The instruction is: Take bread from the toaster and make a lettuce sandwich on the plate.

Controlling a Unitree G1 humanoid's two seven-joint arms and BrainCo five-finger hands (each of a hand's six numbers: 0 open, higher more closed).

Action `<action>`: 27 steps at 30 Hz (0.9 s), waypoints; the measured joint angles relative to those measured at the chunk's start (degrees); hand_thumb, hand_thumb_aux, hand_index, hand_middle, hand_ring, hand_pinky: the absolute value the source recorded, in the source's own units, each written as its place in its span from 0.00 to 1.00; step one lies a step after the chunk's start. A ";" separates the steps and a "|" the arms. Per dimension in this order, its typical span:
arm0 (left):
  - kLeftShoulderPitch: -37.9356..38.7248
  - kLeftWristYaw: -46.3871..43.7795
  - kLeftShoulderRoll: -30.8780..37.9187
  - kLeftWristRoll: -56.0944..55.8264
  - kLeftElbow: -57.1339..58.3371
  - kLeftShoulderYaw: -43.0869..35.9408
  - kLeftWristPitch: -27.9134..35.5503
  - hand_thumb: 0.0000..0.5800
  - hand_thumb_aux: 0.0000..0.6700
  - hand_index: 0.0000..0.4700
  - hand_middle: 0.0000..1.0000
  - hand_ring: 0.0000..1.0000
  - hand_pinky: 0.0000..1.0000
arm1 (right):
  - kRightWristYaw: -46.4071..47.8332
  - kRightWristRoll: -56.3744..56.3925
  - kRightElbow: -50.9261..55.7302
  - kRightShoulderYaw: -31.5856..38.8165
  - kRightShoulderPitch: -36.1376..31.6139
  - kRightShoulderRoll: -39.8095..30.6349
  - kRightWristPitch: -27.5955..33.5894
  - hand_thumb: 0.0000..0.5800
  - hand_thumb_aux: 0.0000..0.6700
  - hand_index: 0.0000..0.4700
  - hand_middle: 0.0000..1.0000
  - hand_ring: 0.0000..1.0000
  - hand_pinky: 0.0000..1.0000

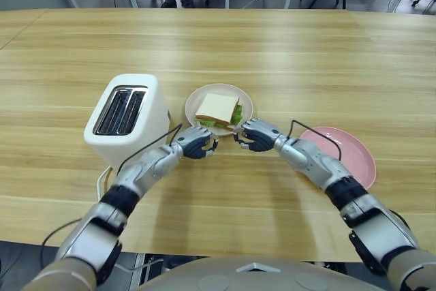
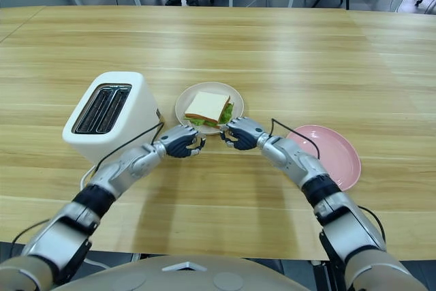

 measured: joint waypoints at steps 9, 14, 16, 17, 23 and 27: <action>25.71 -3.25 -2.51 -33.82 -38.05 14.46 0.00 0.00 0.00 0.00 0.00 0.00 0.00 | 15.54 52.65 -23.21 -20.35 15.04 3.90 4.87 0.00 0.00 0.00 0.00 0.00 0.00; 31.50 -6.73 -5.38 -49.95 -44.04 15.35 -1.96 0.00 0.00 0.00 0.00 0.00 0.00 | 21.92 72.68 -27.93 -26.50 21.93 8.70 13.53 0.00 0.00 0.00 0.00 0.00 0.00; 33.06 -9.14 -6.07 -57.09 -45.97 15.48 -2.41 0.00 0.00 0.00 0.00 0.00 0.00 | 25.43 78.91 -30.43 -27.99 24.86 9.81 17.02 0.00 0.00 0.00 0.00 0.00 0.00; 33.72 -10.52 -6.56 -60.60 -46.81 15.54 -2.76 0.00 0.00 0.00 0.00 0.00 0.00 | 27.22 82.19 -31.73 -28.91 26.34 10.27 18.96 0.00 0.00 0.00 0.00 0.00 0.00; 34.92 -17.18 -7.79 -75.71 -48.40 18.31 -2.54 0.00 0.00 0.00 0.00 0.00 0.00 | 31.57 94.37 -34.61 -34.40 27.46 12.93 27.05 0.00 0.00 0.00 0.00 0.00 0.00; 34.38 -20.37 -9.17 -82.96 -48.25 21.40 0.10 0.00 0.00 0.00 0.00 0.00 0.00 | 32.27 95.48 -34.65 -36.33 27.45 14.39 29.94 0.00 0.00 0.00 0.00 0.00 0.00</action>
